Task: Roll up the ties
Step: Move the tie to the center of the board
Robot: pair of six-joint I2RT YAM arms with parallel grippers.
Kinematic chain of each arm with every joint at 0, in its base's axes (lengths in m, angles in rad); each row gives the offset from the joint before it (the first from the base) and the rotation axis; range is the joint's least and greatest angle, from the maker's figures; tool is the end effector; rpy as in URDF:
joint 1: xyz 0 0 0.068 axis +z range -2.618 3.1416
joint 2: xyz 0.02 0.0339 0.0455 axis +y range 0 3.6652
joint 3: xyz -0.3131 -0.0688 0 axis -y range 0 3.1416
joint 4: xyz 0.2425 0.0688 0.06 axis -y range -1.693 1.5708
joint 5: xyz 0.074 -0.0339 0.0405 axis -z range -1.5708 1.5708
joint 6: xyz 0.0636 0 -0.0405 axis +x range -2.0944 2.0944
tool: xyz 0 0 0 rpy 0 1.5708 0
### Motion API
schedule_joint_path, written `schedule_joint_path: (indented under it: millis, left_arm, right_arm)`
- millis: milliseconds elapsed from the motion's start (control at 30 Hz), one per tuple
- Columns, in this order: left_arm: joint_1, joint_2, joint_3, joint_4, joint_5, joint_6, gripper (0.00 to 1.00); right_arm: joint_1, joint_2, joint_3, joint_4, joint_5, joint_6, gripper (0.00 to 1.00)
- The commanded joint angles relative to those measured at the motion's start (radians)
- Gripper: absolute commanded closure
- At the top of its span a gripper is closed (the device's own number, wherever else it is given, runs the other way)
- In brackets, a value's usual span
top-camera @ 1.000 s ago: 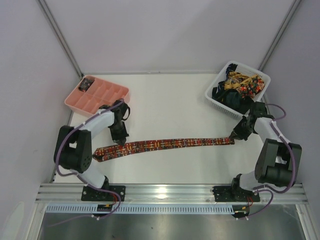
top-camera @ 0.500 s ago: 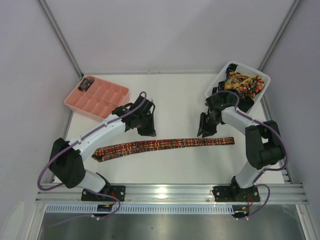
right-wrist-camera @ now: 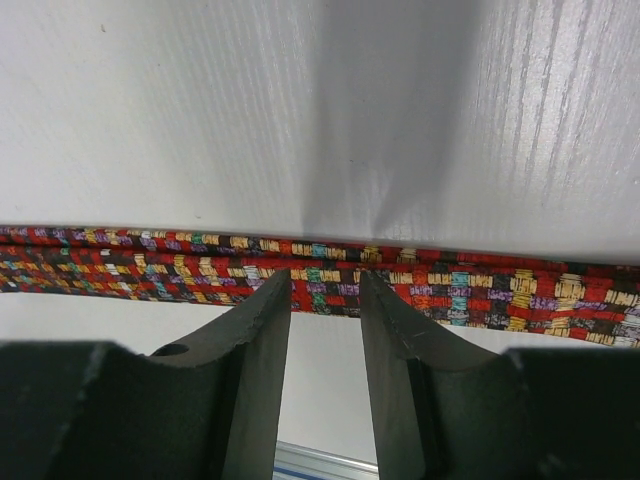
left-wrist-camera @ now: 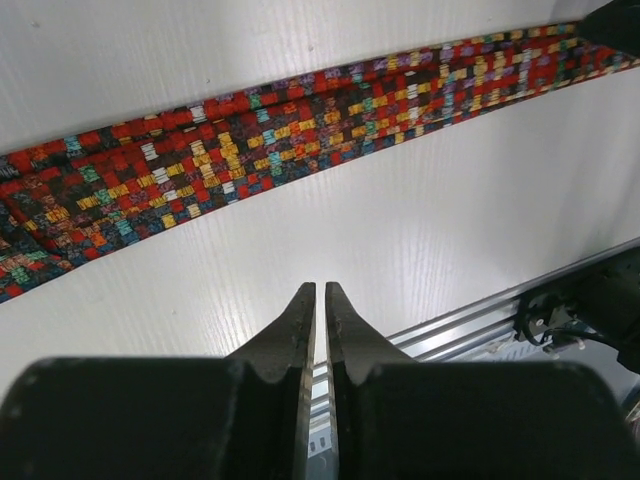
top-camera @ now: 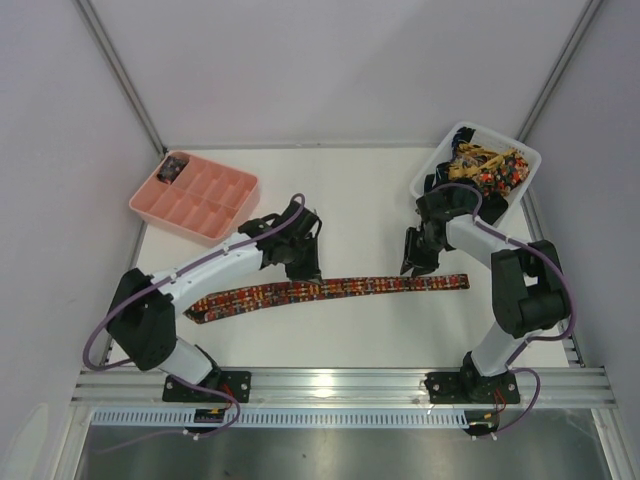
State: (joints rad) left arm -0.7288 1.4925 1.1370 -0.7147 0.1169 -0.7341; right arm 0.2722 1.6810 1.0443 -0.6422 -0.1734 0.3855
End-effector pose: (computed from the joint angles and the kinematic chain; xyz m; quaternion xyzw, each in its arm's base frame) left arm 0.2260 -0.2117 0.2771 0.0119 0.9672 -0.2073 0.1462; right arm 0.3095 0.0978 0.1979 0.0432 0.9848 0.1279 0.1095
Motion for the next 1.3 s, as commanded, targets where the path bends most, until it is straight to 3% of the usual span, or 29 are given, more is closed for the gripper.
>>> schedule_joint_path:
  millis: [0,267,567,833,933,1067,1100,1267]
  left_arm:
    - [0.008,0.049,0.006,0.003,0.015,-0.001,0.88]
    - [0.13,0.213,0.165,-0.063,-0.026,0.171,0.87]
    - [0.216,0.353,0.178,-0.051,0.0,0.256,0.88]
    - [0.239,0.45,0.115,-0.019,0.004,0.248,0.89]
    - [0.238,0.434,0.058,0.012,0.07,0.23,0.89]
    - [0.21,0.375,-0.012,0.049,0.15,0.185,0.9]
    - [0.201,0.362,-0.02,0.05,0.161,0.17,0.91]
    - [0.155,0.304,-0.036,0.077,0.259,0.099,0.9]
  right_arm:
    - [-0.004,-0.044,0.003,0.0,0.006,-0.017,0.61]
    - [-0.01,-0.122,-0.066,-0.02,0.081,0.036,0.62]
    - [0.001,-0.064,-0.072,-0.024,0.106,0.055,0.63]
    - [0.047,0.153,0.048,0.024,0.147,0.072,0.63]
    - [0.058,0.255,0.149,0.042,0.172,0.075,0.64]
    - [0.061,0.443,0.403,0.018,0.167,0.061,0.63]
    - [0.067,0.488,0.571,-0.003,0.167,0.056,0.63]
    - [0.081,0.767,1.07,-0.152,0.115,0.024,0.59]
